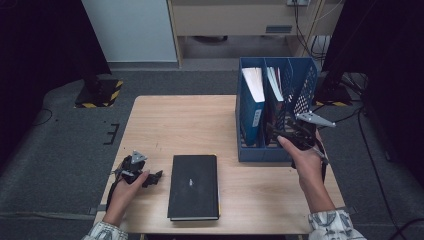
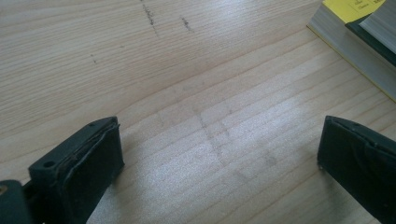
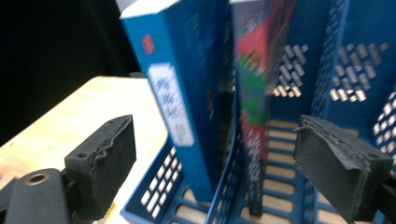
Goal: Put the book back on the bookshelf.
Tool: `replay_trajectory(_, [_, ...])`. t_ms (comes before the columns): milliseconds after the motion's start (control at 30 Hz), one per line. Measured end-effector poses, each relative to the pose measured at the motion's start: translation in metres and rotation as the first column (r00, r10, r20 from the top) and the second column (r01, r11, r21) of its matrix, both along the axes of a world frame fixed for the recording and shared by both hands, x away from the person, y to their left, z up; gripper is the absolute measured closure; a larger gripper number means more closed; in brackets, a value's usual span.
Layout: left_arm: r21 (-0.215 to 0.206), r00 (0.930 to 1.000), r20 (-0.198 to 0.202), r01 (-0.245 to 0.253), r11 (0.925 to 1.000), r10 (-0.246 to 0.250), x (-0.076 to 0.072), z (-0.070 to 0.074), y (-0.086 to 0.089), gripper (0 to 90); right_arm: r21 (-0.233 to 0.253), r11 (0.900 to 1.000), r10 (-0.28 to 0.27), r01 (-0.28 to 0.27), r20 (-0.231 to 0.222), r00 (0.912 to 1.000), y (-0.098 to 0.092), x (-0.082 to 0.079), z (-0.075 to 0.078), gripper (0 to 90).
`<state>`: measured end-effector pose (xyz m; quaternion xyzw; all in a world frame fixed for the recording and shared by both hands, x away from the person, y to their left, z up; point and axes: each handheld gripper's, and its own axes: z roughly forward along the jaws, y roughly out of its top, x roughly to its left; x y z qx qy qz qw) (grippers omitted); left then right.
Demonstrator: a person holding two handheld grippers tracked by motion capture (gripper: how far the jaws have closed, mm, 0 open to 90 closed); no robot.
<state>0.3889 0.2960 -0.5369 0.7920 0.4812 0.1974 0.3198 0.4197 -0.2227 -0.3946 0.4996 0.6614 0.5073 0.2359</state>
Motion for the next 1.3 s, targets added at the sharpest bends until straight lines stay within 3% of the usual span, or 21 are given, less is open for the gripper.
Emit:
replay_trajectory(367, [-0.001, 1.0, 0.0, -0.004, 1.0, 0.004, 0.0, 0.0, 0.0, 0.0, -0.047, 0.995, 0.092, -0.093, -0.028, 0.9953, 0.021, -0.014, -0.03, 11.5])
replay_trajectory(767, [-0.004, 1.0, 0.0, 0.006, 1.0, -0.006, -0.001, 0.0, 0.001, 0.0, -0.05, 0.989, 0.136, -0.138, -0.045, 0.9896, 0.046, -0.03, -0.042, 11.1])
replay_trajectory(1067, [-0.011, 1.0, -0.008, -0.003, 0.9999, 0.003, -0.001, 0.003, 0.003, 2.6, -0.112, 0.968, 0.218, -0.223, -0.056, 0.9744, 0.08, -0.039, -0.053, 10.6])
replay_trajectory(1300, [-0.035, 0.9999, 0.01, -0.012, 0.9993, 0.012, -0.004, 0.008, 0.004, 3.3, -0.121, 0.954, 0.269, -0.275, -0.066, 0.961, 0.099, -0.044, -0.057, 10.2])
